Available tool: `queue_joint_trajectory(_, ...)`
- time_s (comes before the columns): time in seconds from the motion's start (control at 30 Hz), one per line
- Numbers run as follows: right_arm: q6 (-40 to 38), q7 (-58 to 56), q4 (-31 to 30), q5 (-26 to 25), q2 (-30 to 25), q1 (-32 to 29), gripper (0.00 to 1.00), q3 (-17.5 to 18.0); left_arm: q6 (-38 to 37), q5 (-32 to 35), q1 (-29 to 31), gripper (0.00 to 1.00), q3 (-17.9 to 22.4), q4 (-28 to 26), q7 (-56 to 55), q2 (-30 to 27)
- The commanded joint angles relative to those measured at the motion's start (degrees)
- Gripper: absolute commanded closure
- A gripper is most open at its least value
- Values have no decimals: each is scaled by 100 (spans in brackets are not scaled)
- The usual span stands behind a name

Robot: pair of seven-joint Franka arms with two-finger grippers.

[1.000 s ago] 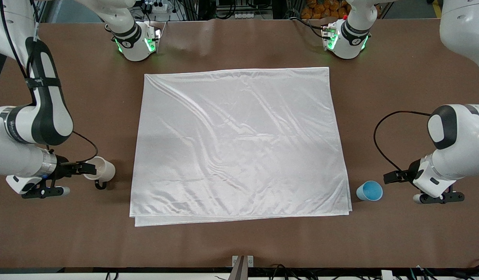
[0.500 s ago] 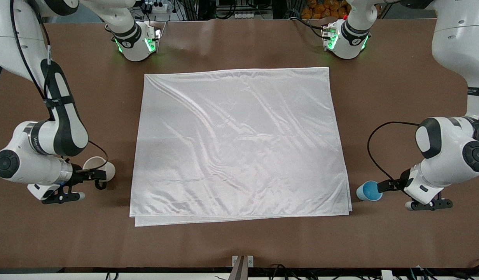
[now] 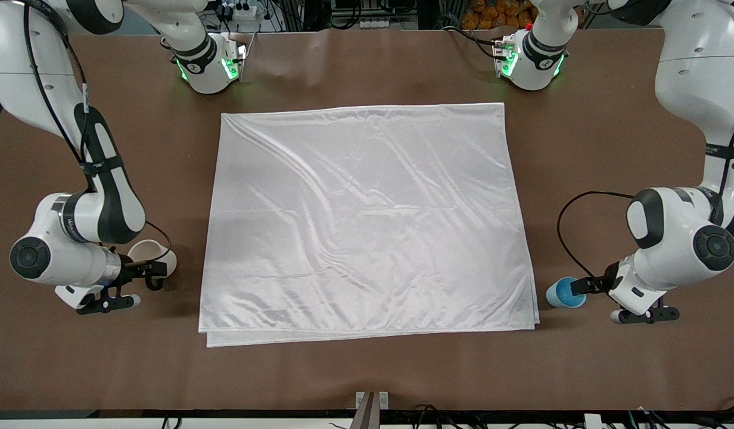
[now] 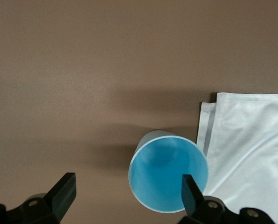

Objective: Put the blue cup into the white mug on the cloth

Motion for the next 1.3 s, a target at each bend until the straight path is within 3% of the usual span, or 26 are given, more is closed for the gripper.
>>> queue_joint_trajectory(0.0, 64, -149, 56, -115, 111, -97, 38, 80, 153, 21, -12, 0, 17, -4, 0, 81)
queue_joint_trajectory(0.13, 108, -158, 56, -115, 138, -123, 69, 80, 223, 21, -12, 0, 18, -4, 0, 142)
queue_joint_trajectory(0.23, 160, -158, 47, -115, 146, -123, 84, 80, 276, 21, -12, 0, 18, -4, 8, 177)
queue_joint_trajectory(0.43, 178, -158, 30, -115, 173, -106, 99, 80, 338, 21, -12, 0, 26, -4, 8, 239)
queue_joint_trajectory(0.8, 99, -149, 30, -107, 120, -88, 100, 80, 478, 47, -56, 4, 26, -4, 8, 380)
queue_joint_trajectory(1.13, -543, -78, 109, -36, -328, 78, 100, 141, 531, 240, -56, 32, 18, -4, -44, 432)
queue_joint_trajectory(1.27, -683, 0, 118, -19, -442, 202, 100, 150, 531, 240, -56, 39, 26, -4, -44, 459)
